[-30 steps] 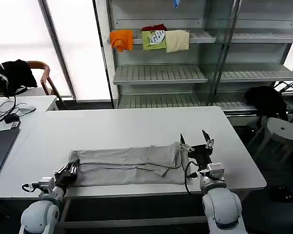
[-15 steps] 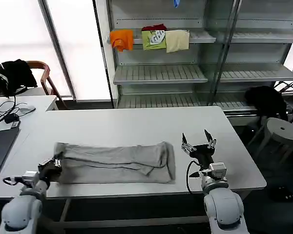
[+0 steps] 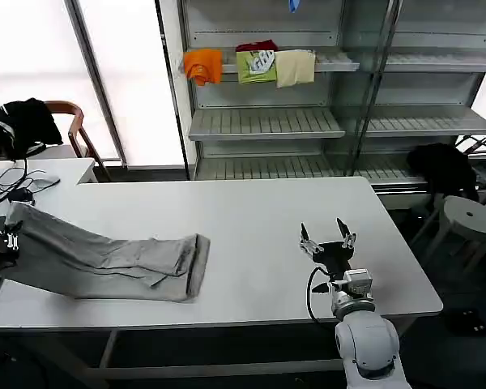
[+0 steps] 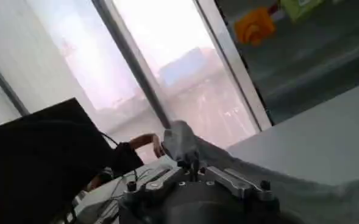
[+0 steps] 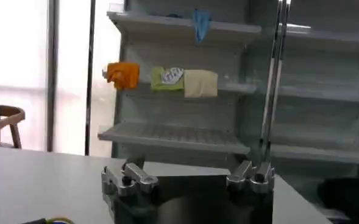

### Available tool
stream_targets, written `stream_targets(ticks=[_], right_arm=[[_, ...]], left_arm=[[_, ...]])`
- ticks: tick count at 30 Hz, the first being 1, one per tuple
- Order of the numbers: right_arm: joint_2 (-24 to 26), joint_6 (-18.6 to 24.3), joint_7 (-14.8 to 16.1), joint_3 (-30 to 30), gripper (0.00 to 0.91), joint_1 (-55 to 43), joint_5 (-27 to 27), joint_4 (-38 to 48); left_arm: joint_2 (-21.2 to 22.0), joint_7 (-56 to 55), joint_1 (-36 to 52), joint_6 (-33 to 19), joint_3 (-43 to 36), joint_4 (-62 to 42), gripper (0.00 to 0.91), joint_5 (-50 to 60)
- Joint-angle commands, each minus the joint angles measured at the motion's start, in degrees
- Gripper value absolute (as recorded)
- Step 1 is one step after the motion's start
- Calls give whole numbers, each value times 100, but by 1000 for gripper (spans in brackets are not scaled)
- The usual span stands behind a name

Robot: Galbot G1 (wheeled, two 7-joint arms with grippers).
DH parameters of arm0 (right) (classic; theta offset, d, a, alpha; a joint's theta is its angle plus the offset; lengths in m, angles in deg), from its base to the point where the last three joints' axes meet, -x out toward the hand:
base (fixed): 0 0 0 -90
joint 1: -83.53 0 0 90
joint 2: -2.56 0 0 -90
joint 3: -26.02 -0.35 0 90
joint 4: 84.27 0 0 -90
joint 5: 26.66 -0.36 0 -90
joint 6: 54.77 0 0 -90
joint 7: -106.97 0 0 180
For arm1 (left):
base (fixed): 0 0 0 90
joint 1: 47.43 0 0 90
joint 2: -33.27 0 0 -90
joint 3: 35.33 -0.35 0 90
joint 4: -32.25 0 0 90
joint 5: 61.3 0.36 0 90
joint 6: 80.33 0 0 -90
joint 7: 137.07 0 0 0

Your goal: Fold and organize the clothes.

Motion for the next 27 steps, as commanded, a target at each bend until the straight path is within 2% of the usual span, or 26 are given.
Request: stream_targets(ticks=[1,5,9,15,27], right_arm=[[-3,-24,-56,-14,907,43,-13,24],[8,-11,-65,-33,907,89,1,19],[-5,2,-76,-37,907,119,11,11],[0,20,-92,-60,907,130,15,40],[-22,80,-124,-42,907,85,36,176]], left_arm=[[899,-150,-132,868,-394,1426,0,-1352],[1885,-491,-173,1294,-1293,2190,0,-1252],[2351,-804,-97,1449,-2189,2241,10,-881],[2668,-949,2,1499,-2707,1860,10,-528],[2889,-1048,-28,1502,-3011,1606,10,-204]])
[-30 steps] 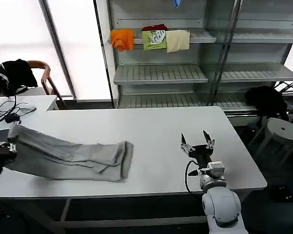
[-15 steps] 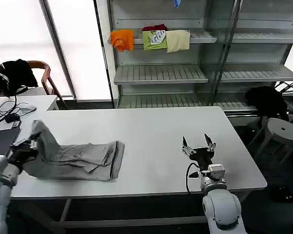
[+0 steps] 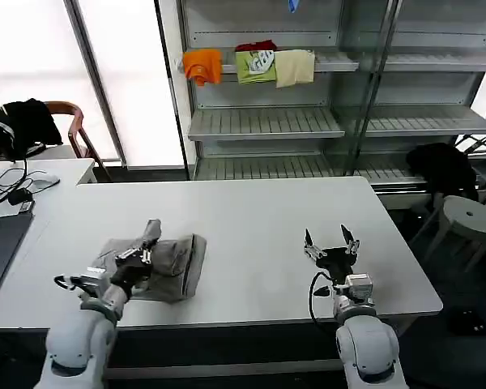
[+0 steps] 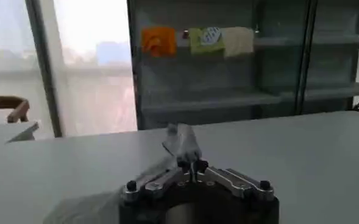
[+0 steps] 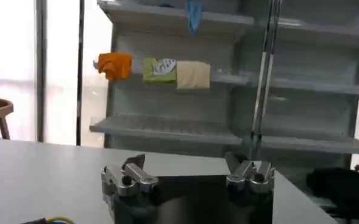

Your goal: Fold and organize the clothes.

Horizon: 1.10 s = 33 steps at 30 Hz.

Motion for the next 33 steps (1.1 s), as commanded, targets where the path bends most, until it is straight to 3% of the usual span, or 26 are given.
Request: stream_targets(ticks=[1,4,5,6,7,20,25,28,32,33], right_arm=[[-5,16,-12,19,907,-17,3,57],[-4,29,-13,26,907,-11,1,68],[-5,30,-12,26,907,-7,1,68],[-6,33,-13,26,907,-1,1,69],[-3,39,-12,27,907,10,1,69],[24,58,-40,5,907,111,-1,-16],[30,62,-44,-10,907,128,-4,-25],[26,60,-52,-5,907,120,-3,-17],[30,49,-45,27,907,115,-3,-24],[29,49,-43,31,907,106,-1,-14]], left_arm=[[538,-219,18,178,-666,1,10,258],[598,-311,45,178,-711,-62,20,332],[615,-331,51,178,-725,-81,121,396],[636,-344,59,175,-747,-118,816,453],[666,-378,63,176,-776,-148,907,473],[1261,-565,207,136,-1173,-582,907,896],[1340,-560,80,104,-1264,-255,907,710],[1162,-545,4,68,-963,198,907,235],[300,-414,-13,-91,-64,647,907,-458],[-43,-269,-29,-195,470,547,907,-610]])
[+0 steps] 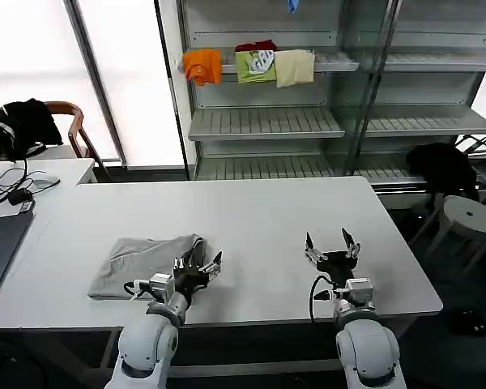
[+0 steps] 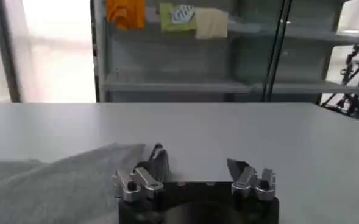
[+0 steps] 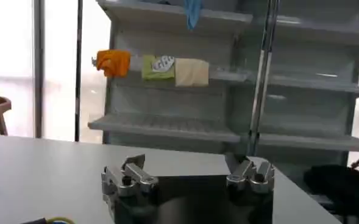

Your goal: Fold and organize the clothes.

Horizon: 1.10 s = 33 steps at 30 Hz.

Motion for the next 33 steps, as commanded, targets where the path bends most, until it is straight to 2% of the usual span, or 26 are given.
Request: stream_targets(ticks=[1,3,6,8,21,33], right_arm=[[-3,-13,3,42,907,-20,2,14],[-14,-12,7,58,907,-46,6,65],[-30,-8,3,92,907,-103,21,160],[-55,-6,4,126,907,-136,38,245],[-9,3,14,77,907,-136,79,321],[-54,10,5,119,907,-191,84,391]], left_arm=[[-1246,297,-97,-304,1770,629,907,-1207],[-1778,470,-175,-375,2351,222,907,-1550],[-2322,576,-291,-517,2612,-247,907,-1796],[-2433,579,-298,-567,2593,-490,907,-1782],[-2203,551,89,-777,2178,-1656,907,-1310],[-2107,615,-25,-812,2077,-1657,907,-1190]])
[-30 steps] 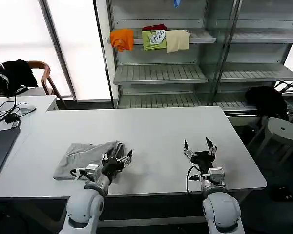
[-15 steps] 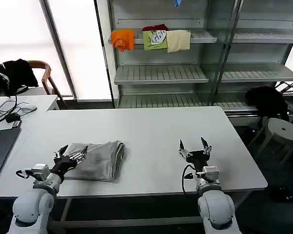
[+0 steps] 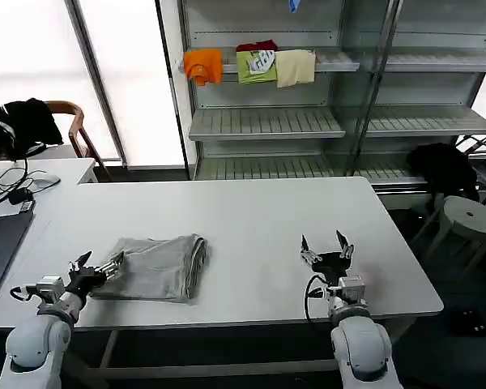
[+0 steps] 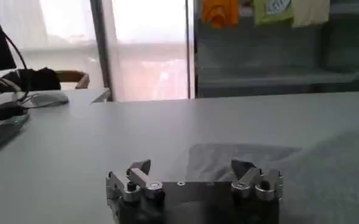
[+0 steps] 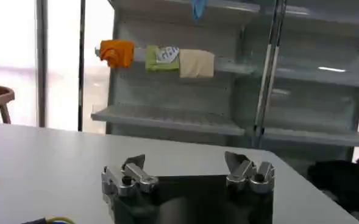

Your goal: Fold and organize the clothes.

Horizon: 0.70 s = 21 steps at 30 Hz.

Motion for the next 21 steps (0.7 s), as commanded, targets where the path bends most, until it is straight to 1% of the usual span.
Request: stream_targets(ticks=[1,7,8,10,11,12,13,14,15,16,17,19,20,21], right_arm=[[-35,9,-2,32,907,-27,13,55],[-34,21,-6,21,907,-7,14,42],[-29,23,-9,18,907,-2,13,31],[-25,23,-9,8,907,9,13,12],[-22,23,-13,7,907,14,13,0],[-19,24,-17,4,907,19,12,-12],[-17,24,-17,-1,907,20,11,-25],[-15,24,-17,-6,907,25,11,-38],[-10,23,-18,-10,907,30,9,-51],[-6,25,-18,-11,907,33,8,-59],[-1,24,-20,-16,907,39,6,-66],[2,25,-28,-20,907,43,5,-76],[3,26,-30,-22,907,47,3,-81],[3,29,-35,-22,907,53,2,-85]], left_arm=[[-67,69,-12,-73,79,-305,907,72],[28,150,-77,-64,3,-236,907,118],[56,160,-85,-47,-15,-223,856,121],[92,185,-97,-24,-50,-212,655,140],[121,198,-97,4,-66,-204,605,137],[145,210,-94,41,-86,-201,534,136],[156,212,-93,48,-89,-203,504,135],[181,225,-90,63,-93,-200,433,128],[198,234,-88,80,-100,-196,403,116],[207,240,-86,86,-98,-193,343,108],[218,246,-86,89,-97,-189,322,103],[223,254,-79,146,-91,-178,161,24],[229,251,-76,158,-86,-176,111,8],[230,258,-74,175,-80,-176,81,-26]])
